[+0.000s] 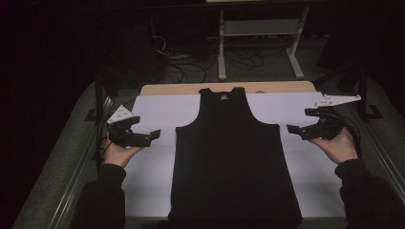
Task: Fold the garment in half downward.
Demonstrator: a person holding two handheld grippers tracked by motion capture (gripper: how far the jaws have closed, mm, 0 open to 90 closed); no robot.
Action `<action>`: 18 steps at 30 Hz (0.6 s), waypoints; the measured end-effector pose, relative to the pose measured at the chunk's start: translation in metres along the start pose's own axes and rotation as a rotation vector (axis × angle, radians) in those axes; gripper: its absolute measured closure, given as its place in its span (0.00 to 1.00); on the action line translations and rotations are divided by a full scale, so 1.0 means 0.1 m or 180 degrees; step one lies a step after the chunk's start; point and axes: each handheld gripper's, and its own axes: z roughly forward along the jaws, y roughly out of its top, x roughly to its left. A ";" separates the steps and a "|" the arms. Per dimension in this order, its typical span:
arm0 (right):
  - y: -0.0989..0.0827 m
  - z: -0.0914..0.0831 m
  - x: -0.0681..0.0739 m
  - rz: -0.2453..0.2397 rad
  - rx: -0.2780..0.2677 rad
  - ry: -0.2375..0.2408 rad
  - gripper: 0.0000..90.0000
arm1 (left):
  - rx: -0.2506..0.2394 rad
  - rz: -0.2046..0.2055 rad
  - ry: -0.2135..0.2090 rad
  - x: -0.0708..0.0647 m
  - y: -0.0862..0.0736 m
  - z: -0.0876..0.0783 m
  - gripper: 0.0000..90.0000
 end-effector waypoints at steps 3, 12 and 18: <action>0.03 0.03 -0.01 0.0010 0.0012 -0.0020 0.00 | 0.0041 -0.0010 -0.0014 0.02 0.03 0.05 0.00; 0.11 0.11 -0.08 0.0022 0.0025 -0.0005 0.00 | 0.0017 -0.0092 -0.0085 0.10 0.09 0.15 0.00; 0.12 0.17 -0.16 0.0070 0.0032 0.0000 0.00 | 0.0028 -0.0059 -0.0088 0.11 0.16 0.18 0.00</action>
